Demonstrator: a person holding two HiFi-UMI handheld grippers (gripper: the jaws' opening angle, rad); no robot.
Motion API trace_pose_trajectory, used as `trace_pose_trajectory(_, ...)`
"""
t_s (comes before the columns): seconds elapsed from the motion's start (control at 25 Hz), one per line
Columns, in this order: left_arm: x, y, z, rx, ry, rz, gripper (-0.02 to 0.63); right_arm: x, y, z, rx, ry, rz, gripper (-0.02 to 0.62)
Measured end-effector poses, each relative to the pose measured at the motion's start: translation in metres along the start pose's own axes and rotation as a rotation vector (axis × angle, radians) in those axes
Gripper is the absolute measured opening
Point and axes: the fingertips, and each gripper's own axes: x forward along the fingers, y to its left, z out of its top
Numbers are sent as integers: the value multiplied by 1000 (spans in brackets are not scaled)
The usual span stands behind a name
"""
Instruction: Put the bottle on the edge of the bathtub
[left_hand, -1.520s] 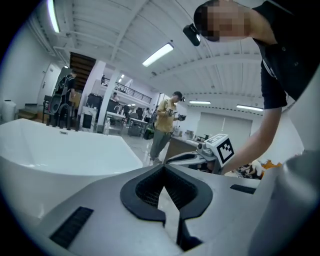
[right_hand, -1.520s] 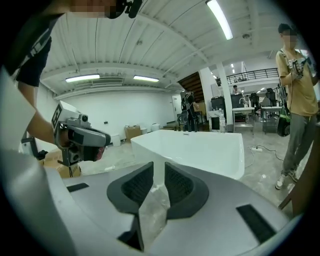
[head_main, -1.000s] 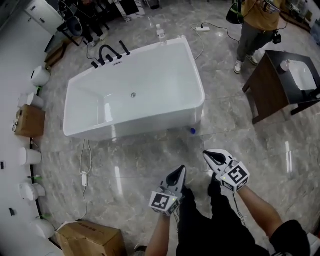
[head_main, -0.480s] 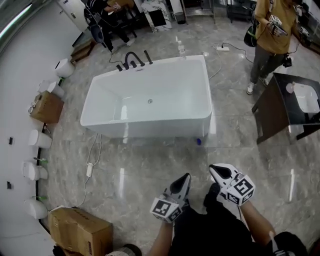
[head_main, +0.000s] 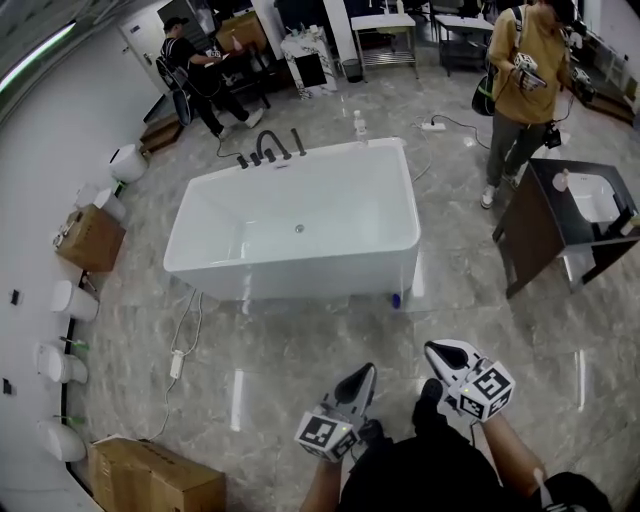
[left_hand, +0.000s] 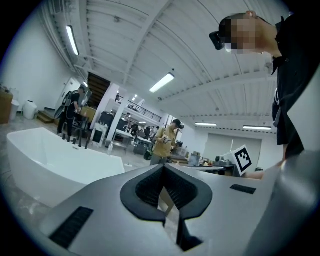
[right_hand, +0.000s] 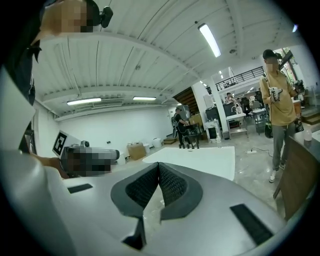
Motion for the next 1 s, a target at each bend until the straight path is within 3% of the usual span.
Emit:
trace_pose_trajectory(0.32,-88,9,-3,6,2,-85,12,-10,104,10,-9,-71,-53,14)
trace_pose_trajectory(0.64,-115,-1,-6,73,10,-155,11,-30,149,-1,-66,-73,-83,14)
trace_pose_trajectory(1.0,-127,-20,0,98,8,-184,12,-45,167,-9,-43,-86,-105,14)
